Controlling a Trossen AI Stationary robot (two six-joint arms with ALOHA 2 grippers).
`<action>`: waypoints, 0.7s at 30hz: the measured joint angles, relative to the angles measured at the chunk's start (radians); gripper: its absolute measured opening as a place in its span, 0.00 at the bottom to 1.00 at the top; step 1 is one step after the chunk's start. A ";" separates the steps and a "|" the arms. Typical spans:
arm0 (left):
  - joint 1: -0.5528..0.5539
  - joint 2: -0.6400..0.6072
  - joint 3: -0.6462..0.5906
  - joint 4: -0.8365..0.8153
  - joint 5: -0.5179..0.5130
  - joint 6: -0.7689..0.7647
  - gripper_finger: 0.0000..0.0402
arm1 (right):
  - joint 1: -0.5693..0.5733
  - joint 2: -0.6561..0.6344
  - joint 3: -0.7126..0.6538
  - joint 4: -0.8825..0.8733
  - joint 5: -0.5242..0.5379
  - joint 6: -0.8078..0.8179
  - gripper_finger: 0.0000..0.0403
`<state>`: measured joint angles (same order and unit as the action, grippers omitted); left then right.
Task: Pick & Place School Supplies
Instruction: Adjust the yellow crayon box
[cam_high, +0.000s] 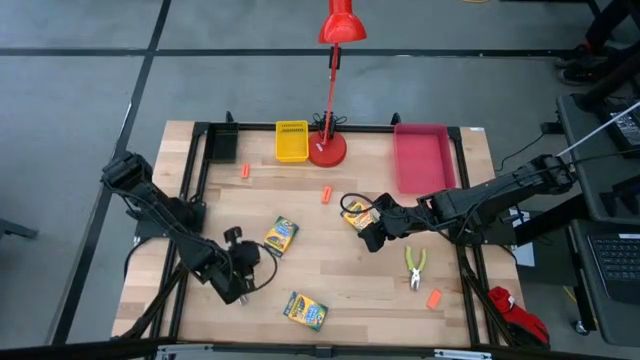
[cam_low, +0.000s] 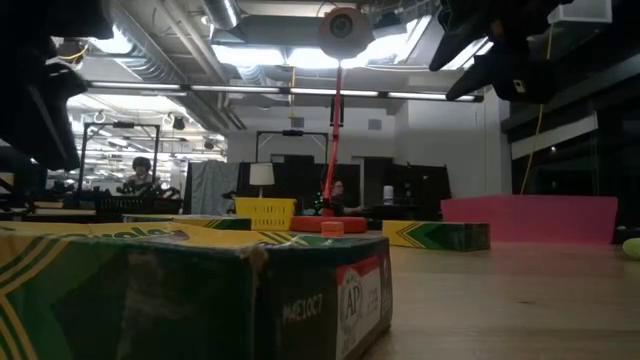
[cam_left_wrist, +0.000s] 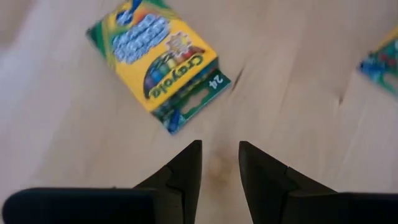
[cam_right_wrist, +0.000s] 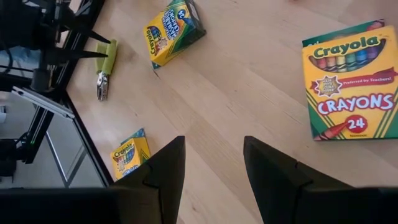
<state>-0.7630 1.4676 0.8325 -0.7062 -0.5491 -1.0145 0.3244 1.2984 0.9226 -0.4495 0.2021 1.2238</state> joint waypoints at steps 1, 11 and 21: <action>0.002 0.006 0.001 0.001 0.000 0.051 0.25 | 0.000 0.000 0.000 0.001 0.000 0.005 0.41; 0.028 0.113 0.008 0.050 0.046 0.247 0.25 | 0.000 0.000 0.000 0.022 0.000 0.039 0.41; 0.231 -0.079 0.028 0.066 -0.088 0.253 0.25 | 0.000 0.000 0.000 0.061 0.024 0.048 0.41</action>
<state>-0.5315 1.3891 0.8606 -0.6402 -0.6367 -0.7620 0.3241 1.2984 0.9226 -0.3882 0.2260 1.2718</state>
